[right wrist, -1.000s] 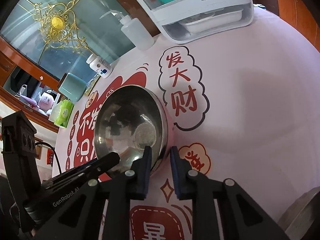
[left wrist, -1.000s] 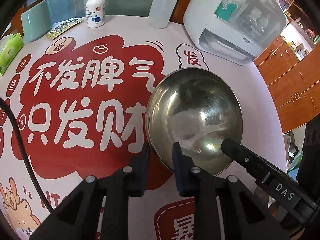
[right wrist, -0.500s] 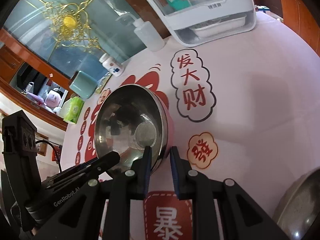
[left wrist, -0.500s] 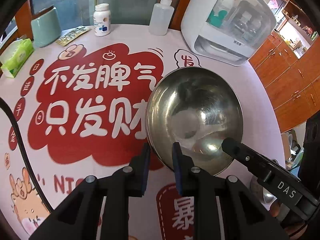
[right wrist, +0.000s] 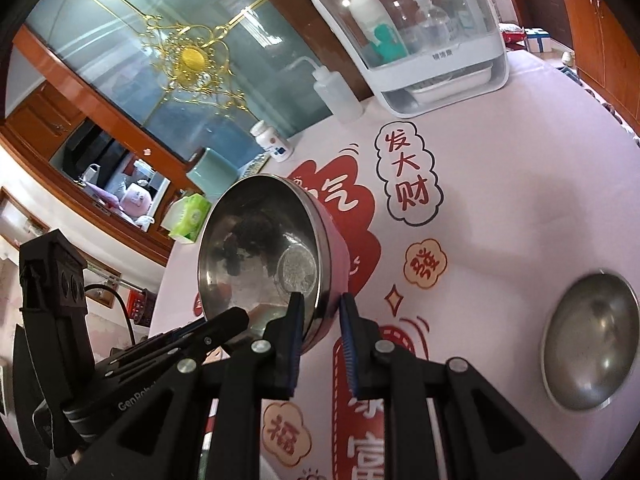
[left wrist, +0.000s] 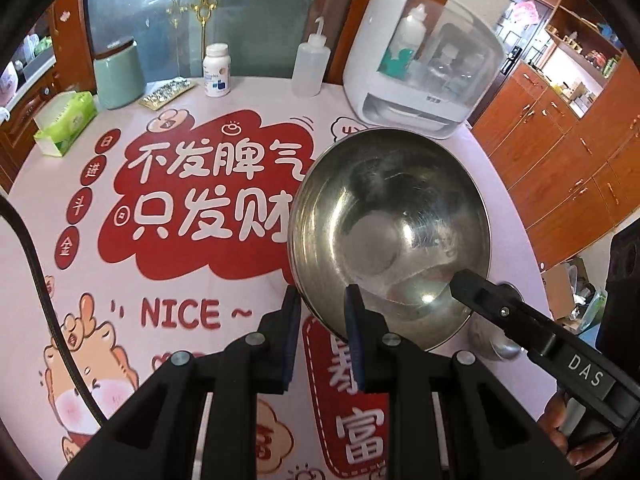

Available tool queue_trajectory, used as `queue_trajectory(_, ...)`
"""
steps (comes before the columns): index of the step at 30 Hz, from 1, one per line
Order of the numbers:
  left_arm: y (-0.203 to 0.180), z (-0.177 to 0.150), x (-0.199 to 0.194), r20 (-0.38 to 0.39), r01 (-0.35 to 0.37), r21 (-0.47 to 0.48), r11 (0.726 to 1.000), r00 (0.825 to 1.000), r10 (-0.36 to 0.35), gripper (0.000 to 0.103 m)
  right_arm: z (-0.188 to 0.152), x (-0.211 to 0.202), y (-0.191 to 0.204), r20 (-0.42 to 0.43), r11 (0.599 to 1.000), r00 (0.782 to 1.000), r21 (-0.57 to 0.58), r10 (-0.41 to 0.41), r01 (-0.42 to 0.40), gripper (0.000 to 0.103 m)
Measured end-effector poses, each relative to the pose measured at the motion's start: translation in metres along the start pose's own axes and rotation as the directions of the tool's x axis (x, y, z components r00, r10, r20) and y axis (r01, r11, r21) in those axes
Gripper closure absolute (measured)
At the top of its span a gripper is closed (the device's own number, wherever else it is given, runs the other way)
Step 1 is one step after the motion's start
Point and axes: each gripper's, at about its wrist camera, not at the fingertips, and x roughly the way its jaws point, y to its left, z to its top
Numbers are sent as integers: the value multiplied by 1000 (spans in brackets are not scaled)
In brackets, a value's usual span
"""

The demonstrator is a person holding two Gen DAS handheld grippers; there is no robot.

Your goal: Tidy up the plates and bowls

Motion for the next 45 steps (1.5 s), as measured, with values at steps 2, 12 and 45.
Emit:
queue_trajectory(2,-5,-7,-12,10,-5,16,1000,1000,5,83,-8,-10,1,5,1000,1000,4,7,-7,85)
queue_trajectory(12,-31,-51,-44,16,-18,81,997,1000,16,83,-52,-53,-2,19,1000,1000,19,7,-7,85)
queue_trajectory(45,-71,-198,-57,-154,13,172,985,988,14,82,-184,-106,-44,-112,991,993,123,-35,48,85)
